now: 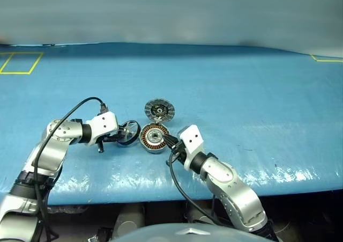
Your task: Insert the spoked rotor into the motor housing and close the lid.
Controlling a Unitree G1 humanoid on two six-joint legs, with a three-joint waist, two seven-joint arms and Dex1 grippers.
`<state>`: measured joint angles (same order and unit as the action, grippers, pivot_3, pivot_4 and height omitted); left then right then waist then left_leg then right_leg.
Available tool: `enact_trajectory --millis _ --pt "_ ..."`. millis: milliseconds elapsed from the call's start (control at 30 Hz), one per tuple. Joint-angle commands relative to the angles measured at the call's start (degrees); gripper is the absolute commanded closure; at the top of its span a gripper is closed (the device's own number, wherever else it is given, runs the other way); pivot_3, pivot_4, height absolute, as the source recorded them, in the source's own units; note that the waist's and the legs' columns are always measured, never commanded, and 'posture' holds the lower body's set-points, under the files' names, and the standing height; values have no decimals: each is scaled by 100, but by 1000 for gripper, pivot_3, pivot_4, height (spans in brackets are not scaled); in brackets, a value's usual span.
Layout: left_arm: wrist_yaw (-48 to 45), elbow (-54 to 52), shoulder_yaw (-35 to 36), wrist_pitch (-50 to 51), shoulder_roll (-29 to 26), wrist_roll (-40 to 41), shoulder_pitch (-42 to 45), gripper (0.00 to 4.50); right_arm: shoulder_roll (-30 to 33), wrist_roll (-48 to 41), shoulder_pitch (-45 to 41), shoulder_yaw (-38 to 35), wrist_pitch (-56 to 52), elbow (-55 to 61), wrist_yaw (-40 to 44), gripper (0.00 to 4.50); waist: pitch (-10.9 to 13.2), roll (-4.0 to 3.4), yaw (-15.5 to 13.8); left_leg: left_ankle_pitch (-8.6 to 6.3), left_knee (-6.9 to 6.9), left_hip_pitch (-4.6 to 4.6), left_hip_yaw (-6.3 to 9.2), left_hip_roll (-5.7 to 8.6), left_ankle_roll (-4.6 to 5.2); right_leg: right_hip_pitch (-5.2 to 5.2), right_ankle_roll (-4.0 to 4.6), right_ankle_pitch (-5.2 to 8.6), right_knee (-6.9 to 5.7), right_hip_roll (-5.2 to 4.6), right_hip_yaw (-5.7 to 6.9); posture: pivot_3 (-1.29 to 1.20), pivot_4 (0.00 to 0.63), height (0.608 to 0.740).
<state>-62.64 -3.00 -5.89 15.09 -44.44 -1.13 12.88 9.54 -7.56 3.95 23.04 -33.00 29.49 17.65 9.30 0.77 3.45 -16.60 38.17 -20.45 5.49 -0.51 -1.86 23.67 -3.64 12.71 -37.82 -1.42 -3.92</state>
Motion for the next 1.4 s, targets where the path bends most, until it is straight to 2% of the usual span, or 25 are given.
enact_trajectory --millis 33,200,500,800,1067,1400 --pt "41 -170 -41 101 -69 62 -94 3608 -4 -65 -61 -4 47 121 60 4500 0 0 -2 0 0 0 0 0 0 0 0 0 0 0 0 0 150 740" --pt "-33 -257 21 169 -51 262 -42 3608 2 -54 -61 -4 43 122 47 4500 0 -1 -1 0 -1 0 -1 -1 0 1 0 0 1 0 0 0 150 740" --pt "-71 -333 230 127 -157 625 170 667 -13 -48 -39 -18 61 110 4 4500 4 2 -1 0 -5 -6 -1 -1 0 8 1 1 3 0 0 0 150 740" --pt "-380 -168 202 139 -306 964 381 667 -20 -38 -58 -26 68 84 1 4500 5 2 1 0 -10 -7 -2 -1 0 10 2 2 5 0 0 0 150 740" --pt "-749 -164 40 396 -466 1057 225 667 -9 -24 28 -42 79 116 -43 4500 7 2 8 0 -17 -7 -2 -3 0 14 6 5 6 2 0 0 150 740" --pt "-706 595 -163 202 -227 970 530 667 -11 -13 -15 -42 64 86 -31 4500 9 3 2 0 -18 -8 -2 -4 0 15 7 6 6 3 2 0 150 740"
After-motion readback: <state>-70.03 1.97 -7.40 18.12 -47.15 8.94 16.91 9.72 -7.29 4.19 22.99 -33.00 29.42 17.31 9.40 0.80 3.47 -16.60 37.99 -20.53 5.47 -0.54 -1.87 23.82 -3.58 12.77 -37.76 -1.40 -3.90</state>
